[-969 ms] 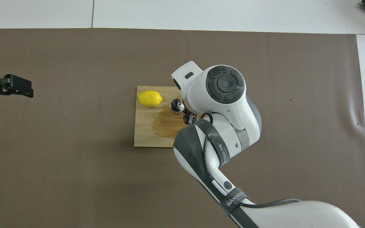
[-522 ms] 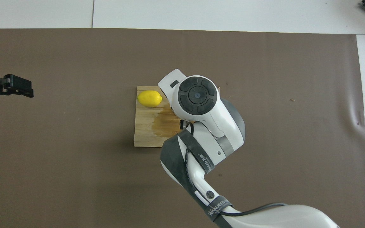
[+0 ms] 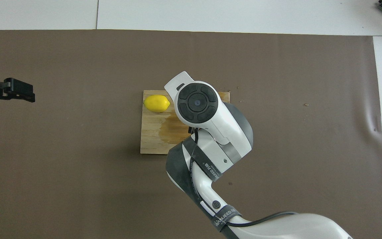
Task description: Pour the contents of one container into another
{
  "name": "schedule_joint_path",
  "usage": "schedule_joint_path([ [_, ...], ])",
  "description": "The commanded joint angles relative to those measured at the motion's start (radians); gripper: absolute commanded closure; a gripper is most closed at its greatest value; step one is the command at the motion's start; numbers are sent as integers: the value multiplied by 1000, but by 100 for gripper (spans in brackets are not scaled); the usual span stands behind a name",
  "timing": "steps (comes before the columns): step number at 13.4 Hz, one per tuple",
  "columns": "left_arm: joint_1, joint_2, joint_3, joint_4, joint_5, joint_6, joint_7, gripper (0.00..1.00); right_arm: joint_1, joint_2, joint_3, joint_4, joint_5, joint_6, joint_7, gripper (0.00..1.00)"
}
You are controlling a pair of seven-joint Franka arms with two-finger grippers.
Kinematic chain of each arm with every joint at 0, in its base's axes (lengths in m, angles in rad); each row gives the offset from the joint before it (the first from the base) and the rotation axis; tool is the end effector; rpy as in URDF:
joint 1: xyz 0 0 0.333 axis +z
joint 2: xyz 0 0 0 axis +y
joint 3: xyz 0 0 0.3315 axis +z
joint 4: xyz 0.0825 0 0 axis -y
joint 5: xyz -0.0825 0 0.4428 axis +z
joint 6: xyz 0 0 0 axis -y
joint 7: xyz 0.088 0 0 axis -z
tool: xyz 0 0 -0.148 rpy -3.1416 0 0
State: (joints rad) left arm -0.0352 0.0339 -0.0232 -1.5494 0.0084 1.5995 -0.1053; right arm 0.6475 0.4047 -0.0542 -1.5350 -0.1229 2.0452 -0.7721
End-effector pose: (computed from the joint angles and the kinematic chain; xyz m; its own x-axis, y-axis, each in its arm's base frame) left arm 0.6269 -0.0352 0.5919 0.9988 0.0467 0.0169 0.0468 -0.9989 -0.0059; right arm 0.6277 0.4151 0.3859 0.1507 0.9883 -0.0219 0.9751 -0.1450 0.1678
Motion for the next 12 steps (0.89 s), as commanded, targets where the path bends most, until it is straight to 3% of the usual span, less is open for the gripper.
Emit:
schedule_joint_path([
  [1,-6,-20,5,-17,-7,11,-5,0,11,72,-9,122,-61,-71,34,100],
  [5,-6,-20,5,-17,-7,11,-5,0,20,83,-9,139,-63,-89,37,100],
  [8,-6,-20,5,-17,-7,11,-5,0,20,121,-9,232,-67,-147,37,100],
  [12,-6,-20,5,-17,-7,11,-5,0,23,126,-10,240,-80,-164,40,100],
])
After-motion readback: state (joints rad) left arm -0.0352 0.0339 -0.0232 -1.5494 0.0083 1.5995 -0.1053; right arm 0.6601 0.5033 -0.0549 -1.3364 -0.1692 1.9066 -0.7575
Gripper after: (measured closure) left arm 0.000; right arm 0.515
